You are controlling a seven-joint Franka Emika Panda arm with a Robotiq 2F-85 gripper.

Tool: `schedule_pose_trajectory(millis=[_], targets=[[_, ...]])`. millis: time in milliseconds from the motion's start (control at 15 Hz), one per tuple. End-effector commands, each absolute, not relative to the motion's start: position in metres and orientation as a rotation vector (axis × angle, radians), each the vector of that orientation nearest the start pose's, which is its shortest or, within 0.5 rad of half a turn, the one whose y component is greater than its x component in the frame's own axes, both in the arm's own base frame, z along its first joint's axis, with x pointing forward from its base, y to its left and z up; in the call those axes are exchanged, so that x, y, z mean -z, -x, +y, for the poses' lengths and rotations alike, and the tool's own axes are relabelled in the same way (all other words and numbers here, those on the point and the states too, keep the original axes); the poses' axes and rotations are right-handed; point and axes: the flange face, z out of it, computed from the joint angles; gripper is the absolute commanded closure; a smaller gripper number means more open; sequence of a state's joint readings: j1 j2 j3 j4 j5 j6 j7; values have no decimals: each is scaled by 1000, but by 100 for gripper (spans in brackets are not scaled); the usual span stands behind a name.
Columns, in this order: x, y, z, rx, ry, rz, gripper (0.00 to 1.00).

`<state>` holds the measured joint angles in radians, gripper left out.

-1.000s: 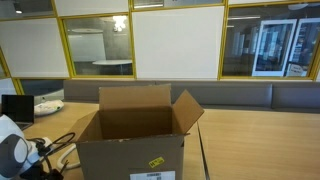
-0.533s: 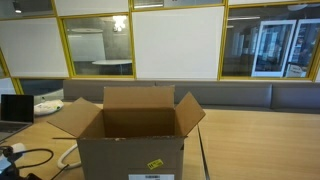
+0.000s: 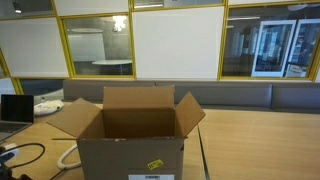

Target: Put the objects on the left inside the box

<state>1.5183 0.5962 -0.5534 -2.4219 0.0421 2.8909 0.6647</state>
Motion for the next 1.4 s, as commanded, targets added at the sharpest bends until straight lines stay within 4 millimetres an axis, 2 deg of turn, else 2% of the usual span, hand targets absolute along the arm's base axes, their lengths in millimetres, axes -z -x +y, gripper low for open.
schedule_pose_trajectory(millis=[0, 67, 467, 1067, 1333], targets=[[-101, -302, 369, 318, 3339, -530, 28], [-101, -302, 369, 305, 3339, -526, 2], [-109, -306, 369, 244, 3326, -498, 0], [-162, -329, 363, 130, 3221, -438, 0], [-168, -334, 358, 39, 3184, -398, 0]])
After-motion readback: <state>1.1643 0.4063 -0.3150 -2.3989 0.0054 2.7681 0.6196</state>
